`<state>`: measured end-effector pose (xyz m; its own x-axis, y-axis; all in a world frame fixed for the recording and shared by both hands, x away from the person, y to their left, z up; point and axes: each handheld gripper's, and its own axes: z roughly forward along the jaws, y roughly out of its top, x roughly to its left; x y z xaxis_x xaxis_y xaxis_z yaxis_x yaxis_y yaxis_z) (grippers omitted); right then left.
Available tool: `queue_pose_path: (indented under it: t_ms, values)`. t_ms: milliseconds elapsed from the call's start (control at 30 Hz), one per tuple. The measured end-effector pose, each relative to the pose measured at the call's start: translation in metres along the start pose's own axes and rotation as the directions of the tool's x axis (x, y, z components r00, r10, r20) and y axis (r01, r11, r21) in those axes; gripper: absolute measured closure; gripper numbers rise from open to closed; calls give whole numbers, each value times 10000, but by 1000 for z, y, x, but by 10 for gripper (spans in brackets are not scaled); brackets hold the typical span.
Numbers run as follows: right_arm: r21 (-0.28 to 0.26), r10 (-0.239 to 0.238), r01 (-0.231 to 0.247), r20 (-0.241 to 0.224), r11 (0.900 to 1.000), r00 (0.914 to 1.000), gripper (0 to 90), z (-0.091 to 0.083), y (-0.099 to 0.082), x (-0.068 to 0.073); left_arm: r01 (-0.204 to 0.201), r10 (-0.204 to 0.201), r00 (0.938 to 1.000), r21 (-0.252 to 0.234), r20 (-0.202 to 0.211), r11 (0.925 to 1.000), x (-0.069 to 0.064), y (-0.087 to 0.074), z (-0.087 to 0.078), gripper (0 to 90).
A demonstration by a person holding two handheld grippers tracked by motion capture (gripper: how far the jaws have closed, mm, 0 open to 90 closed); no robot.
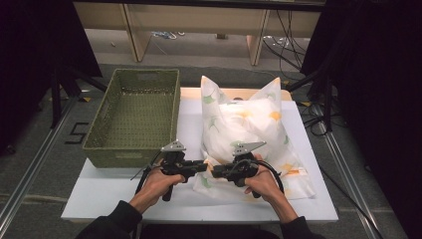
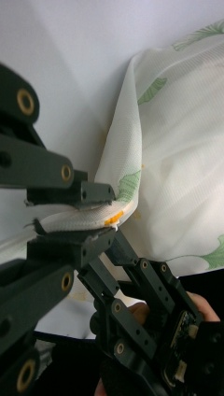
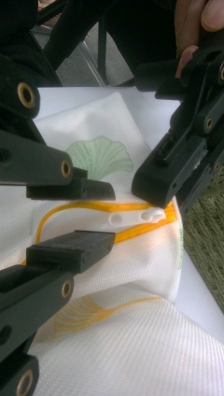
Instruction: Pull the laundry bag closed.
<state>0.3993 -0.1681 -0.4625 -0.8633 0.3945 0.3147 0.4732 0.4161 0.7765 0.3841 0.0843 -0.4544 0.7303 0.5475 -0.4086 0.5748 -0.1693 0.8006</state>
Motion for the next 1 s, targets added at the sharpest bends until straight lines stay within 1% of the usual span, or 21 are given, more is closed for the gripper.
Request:
queue_pose_path:
  t_ms: [33,67,133,167,200,233,267,300,367,467,500,567,667,767,800,833,867,900,933,967,1000]
  values:
    - [38,46,-46,20,10000,10000,742,0,0,0,-139,139,9999,2,40,9999,-1,0,0,801]
    - [53,31,-31,57,10000,10000,741,0,0,0,-341,341,9994,9,-16,9994,-2,0,0,811]
    - [-23,46,-46,2,10000,10000,740,0,0,-1,-441,441,9990,54,-101,9990,-3,0,0,821]
    - [-23,46,-46,2,10000,10000,740,0,0,-1,-441,441,9990,54,-101,9990,-3,0,0,821]
    - [-196,-9,7,-67,9998,10000,743,-1,0,0,-360,361,9993,67,-61,9993,-3,0,0,820]
    - [-243,-28,26,-91,9997,10000,746,-1,0,0,-256,256,9997,36,-36,9997,-3,0,0,820]
    - [-208,-19,16,-151,9998,9999,746,-1,1,-1,-207,207,9998,21,1,9998,-3,0,0,820]
    - [-130,10,-12,-103,9999,9999,748,-1,1,-1,-327,328,9995,77,-35,9994,-3,1,0,820]
    - [-151,3,-4,-103,9999,9999,768,0,0,-1,-364,365,9993,86,-21,9993,-4,0,0,821]
    - [-270,-11,6,-204,9996,9998,807,-1,1,-1,-346,346,9994,80,-38,9994,-4,0,0,821]
    - [-393,-24,15,-218,9992,9998,816,0,0,-1,-322,322,9995,62,-31,9995,-4,0,0,821]
    - [-247,-57,50,-287,9997,9996,831,-1,0,-1,-343,344,9994,65,-48,9994,-4,1,0,822]
    - [-298,-53,41,-385,9995,9992,854,0,0,0,-354,354,9994,84,-46,9993,-4,1,-1,821]
    - [-328,-104,93,-352,9994,9993,877,-1,0,0,-350,351,9994,74,-42,9994,-4,1,-1,821]
    - [-417,46,-69,-557,9991,9984,890,-1,0,0,-350,350,9994,57,-45,9994,-4,0,-1,821]
    - [-440,74,-101,-608,9990,9981,891,-1,0,0,-324,324,9995,34,-55,9995,-4,0,-1,821]
    - [-400,27,-47,-499,9992,9988,891,-2,1,-1,-272,272,9996,-1,-51,9996,-5,1,-1,821]
    - [-536,-94,64,-571,9985,9983,893,-2,1,-2,-282,282,9996,-2,-42,9996,-5,1,-1,821]
    - [-559,-132,99,-595,9984,9981,895,-2,0,-2,-294,294,9996,-10,-52,9996,-5,1,-1,820]
    - [-443,89,-114,-552,9990,9984,894,-2,0,-1,-296,296,9995,-3,-54,9996,-5,1,-1,820]
    - [-445,99,-122,-530,9989,9985,892,-2,0,-1,-358,359,9993,38,-73,9994,-5,1,-1,820]
